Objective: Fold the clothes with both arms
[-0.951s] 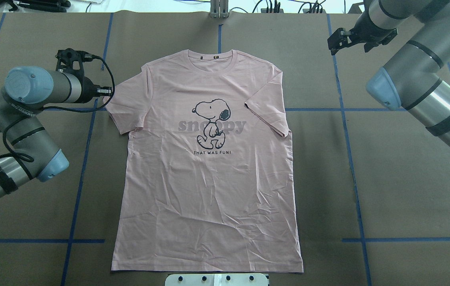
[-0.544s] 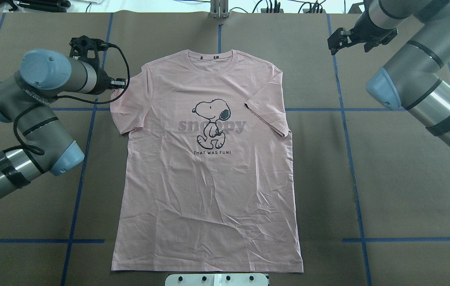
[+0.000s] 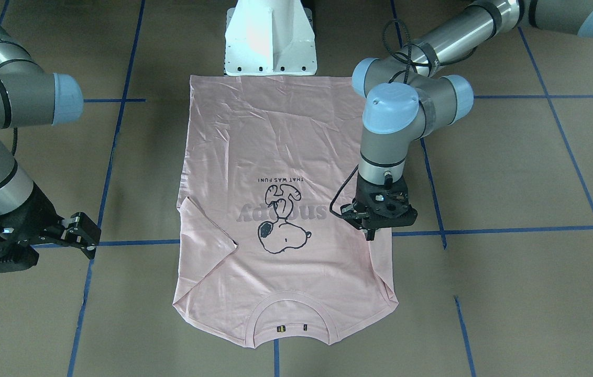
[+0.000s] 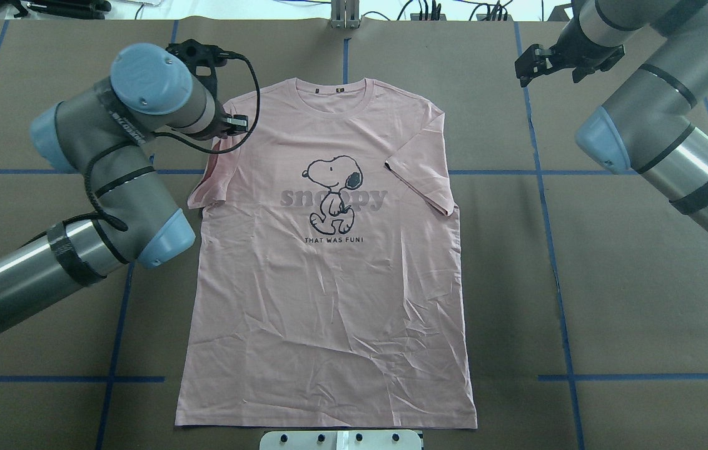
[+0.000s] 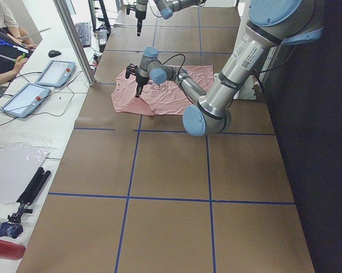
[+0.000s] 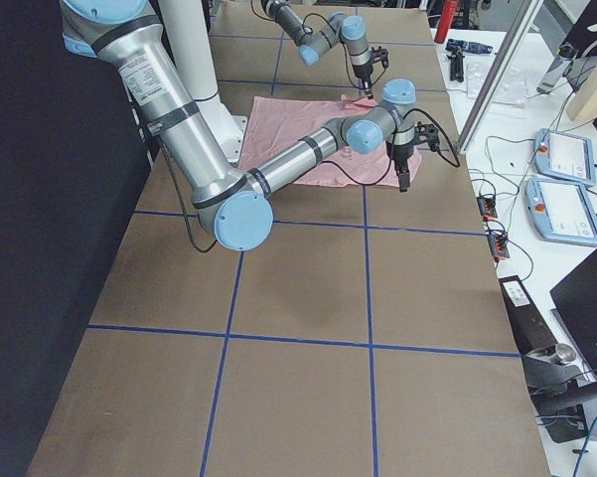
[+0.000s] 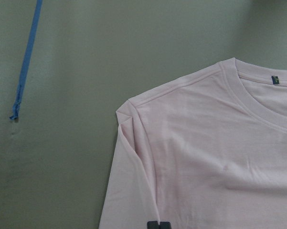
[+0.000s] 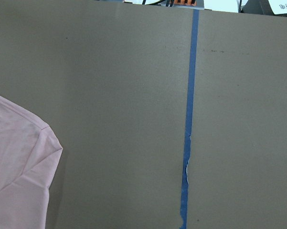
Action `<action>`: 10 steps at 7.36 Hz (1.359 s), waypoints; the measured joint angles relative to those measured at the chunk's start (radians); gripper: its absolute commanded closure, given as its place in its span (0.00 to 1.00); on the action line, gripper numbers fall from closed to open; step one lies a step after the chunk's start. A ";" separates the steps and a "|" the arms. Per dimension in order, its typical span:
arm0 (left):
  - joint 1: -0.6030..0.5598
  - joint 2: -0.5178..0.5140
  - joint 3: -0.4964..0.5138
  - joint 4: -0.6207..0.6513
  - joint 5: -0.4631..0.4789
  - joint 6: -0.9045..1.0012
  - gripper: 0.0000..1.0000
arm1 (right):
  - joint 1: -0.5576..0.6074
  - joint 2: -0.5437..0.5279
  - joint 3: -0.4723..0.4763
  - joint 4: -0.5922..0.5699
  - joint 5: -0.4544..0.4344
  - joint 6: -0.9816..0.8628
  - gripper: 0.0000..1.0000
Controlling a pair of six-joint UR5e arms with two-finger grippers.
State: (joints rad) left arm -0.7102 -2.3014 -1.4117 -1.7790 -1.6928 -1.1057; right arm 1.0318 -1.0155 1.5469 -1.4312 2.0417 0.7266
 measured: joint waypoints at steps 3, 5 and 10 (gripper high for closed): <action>0.013 -0.075 0.139 0.001 0.016 -0.027 0.01 | -0.001 0.002 0.001 0.000 0.000 0.001 0.00; 0.013 -0.074 0.133 -0.010 0.015 0.030 0.00 | -0.002 0.002 0.008 0.000 0.001 0.003 0.00; 0.031 0.156 -0.297 -0.036 -0.068 0.097 0.00 | -0.204 -0.138 0.291 -0.017 -0.100 0.346 0.00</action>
State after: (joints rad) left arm -0.6793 -2.1451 -1.7084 -1.8155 -1.7603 -1.0090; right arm 0.8282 -1.1532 1.8380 -1.4485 1.9418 1.0728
